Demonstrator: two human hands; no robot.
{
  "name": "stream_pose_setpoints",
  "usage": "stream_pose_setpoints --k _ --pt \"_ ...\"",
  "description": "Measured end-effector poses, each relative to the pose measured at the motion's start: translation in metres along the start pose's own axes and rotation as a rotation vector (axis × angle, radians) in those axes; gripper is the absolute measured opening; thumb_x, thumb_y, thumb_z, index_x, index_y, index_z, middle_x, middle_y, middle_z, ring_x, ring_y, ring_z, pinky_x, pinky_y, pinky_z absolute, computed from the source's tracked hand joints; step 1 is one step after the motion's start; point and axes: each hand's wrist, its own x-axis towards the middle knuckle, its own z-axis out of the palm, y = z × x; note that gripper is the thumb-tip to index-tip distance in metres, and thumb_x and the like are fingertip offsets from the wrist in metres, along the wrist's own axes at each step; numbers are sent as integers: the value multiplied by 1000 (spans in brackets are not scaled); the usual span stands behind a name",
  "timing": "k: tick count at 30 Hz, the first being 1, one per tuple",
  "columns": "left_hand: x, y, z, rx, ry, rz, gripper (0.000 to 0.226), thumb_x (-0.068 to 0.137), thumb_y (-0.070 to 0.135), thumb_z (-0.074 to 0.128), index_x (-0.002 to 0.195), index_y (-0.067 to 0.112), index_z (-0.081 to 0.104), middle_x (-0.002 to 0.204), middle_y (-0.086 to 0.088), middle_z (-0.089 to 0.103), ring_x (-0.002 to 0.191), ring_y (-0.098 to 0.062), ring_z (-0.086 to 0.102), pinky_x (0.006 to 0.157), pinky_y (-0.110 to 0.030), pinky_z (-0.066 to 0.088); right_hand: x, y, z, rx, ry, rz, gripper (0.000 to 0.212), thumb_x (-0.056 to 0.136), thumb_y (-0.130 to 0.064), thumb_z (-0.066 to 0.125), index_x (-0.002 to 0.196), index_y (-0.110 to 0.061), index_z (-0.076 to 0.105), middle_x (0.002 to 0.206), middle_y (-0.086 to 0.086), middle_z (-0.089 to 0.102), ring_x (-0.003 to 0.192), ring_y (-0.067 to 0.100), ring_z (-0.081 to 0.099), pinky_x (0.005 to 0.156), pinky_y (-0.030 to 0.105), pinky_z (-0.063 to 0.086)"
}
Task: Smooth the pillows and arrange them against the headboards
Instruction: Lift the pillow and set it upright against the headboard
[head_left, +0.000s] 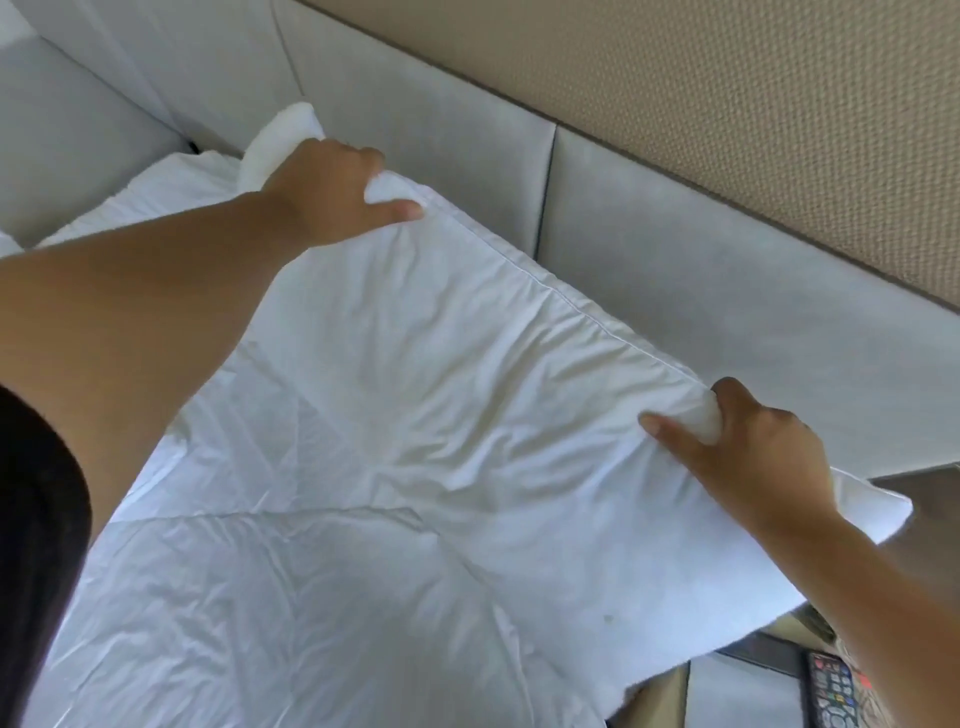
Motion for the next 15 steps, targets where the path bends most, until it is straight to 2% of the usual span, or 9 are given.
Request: stream_pose_setpoints --k 2,5,7,11,15 --pt "23 0 4 -41 40 48 76 77 84 33 77 10 47 66 -5 49 68 -36 56 70 -43 42 11 7 -15 -58 44 -2 73 69 -82 45 78 -10 41 46 0 35 52 39 60 52 34 36" --pt "50 -1 7 -63 120 77 75 80 85 32 73 11 46 64 -4 48 66 -32 52 73 -43 42 27 17 -35 -139 120 -36 77 71 -80 47 82 -4 48 49 16 52 49 39 62 50 38 44" --pt "65 -1 7 -105 146 81 77 79 85 36 70 9 46 63 -6 47 65 -29 50 71 -41 41 33 21 -43 -180 156 -37 80 73 -82 50 84 -3 50 50 20 55 49 40 62 50 40 47" --pt "94 11 3 -202 183 134 78 81 79 43 70 2 47 62 -16 48 64 -31 51 64 -44 43 35 29 -53 -251 237 -24 75 76 -80 48 82 -5 48 48 20 52 45 38 60 49 39 45" --pt "112 14 -1 -188 238 224 69 85 74 45 67 8 40 60 -11 41 60 -30 45 62 -44 36 35 44 -63 -338 345 -27 68 80 -79 56 82 -12 44 48 15 49 42 34 57 45 36 43"
